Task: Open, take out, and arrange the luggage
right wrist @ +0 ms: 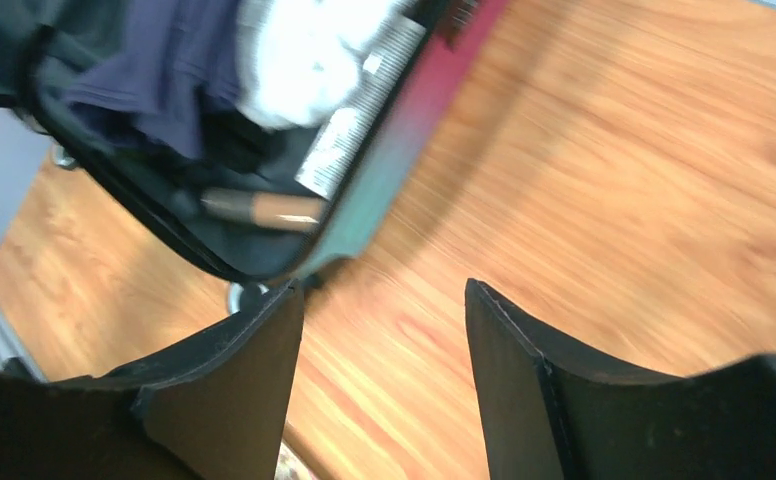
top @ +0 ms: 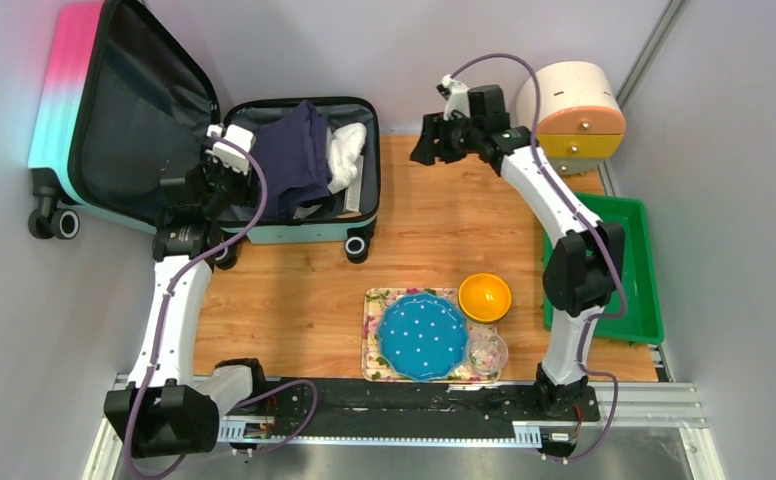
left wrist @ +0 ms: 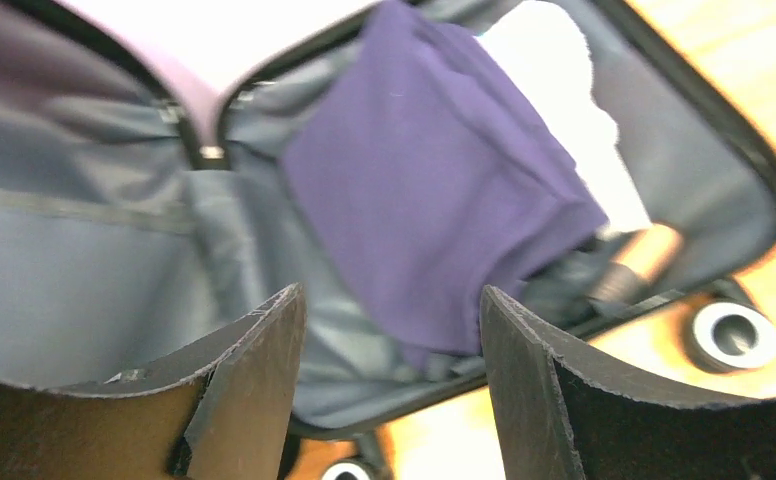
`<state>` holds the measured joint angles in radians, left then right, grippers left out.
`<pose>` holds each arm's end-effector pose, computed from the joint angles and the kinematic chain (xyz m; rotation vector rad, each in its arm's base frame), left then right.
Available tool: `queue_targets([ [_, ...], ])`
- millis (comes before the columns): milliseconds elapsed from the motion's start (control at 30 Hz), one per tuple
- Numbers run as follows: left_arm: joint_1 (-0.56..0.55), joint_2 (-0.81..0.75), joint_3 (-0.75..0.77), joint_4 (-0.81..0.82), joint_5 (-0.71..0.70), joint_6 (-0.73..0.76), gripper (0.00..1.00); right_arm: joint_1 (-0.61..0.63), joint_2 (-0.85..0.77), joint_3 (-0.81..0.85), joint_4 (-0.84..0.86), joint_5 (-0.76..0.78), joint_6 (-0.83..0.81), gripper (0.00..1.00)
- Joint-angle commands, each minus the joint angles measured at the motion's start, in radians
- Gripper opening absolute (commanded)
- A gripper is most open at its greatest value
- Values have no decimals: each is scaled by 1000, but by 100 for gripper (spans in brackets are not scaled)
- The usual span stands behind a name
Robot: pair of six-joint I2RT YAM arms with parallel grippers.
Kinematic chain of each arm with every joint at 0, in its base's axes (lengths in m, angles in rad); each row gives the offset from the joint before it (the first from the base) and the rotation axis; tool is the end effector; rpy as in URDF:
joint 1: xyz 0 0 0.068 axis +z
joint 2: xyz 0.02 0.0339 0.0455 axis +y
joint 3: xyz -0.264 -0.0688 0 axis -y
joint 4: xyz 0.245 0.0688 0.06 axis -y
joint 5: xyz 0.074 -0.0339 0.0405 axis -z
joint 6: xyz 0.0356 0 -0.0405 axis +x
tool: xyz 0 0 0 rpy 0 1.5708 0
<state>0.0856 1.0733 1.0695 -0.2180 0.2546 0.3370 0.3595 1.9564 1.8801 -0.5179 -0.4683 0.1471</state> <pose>0.2449 0.0120 0.3807 0.4031 1.7399 0.0756 0.4210 0.1754 0.3401 -0.5064 2.1413 0.7946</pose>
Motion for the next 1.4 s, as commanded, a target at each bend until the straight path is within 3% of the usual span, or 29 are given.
queue_targets([
  [0,0,10,29,-138,268,-116,72,-114,-174,-106,-149,144,-124,64],
  [233,0,5,-29,-138,293,-188,71,-284,-436,-396,-252,380,-188,68],
  [433,-1,-1,-60,-124,278,-188,71,-387,-524,-610,-285,569,-242,69],
  [600,0,8,-74,-113,291,-210,71,-409,-455,-664,-243,556,-302,68],
  [900,-1,5,-45,-153,261,-207,71,-412,-240,-589,-215,556,-323,61],
  [1000,-1,25,-30,-202,255,-243,71,-410,-200,-576,-238,507,-331,56],
  [1100,0,65,30,-288,302,-289,70,-400,-195,-567,-261,441,-339,34],
  [1133,0,68,36,-294,308,-300,70,-390,-198,-565,-272,441,-346,22],
  [1200,0,63,27,-282,310,-311,69,-364,-215,-561,-290,422,-391,13],
  [1233,0,53,12,-273,307,-314,69,-364,-224,-567,-300,421,-406,3],
  [1367,0,37,-8,-254,296,-319,69,-314,-301,-602,-321,398,-497,0],
])
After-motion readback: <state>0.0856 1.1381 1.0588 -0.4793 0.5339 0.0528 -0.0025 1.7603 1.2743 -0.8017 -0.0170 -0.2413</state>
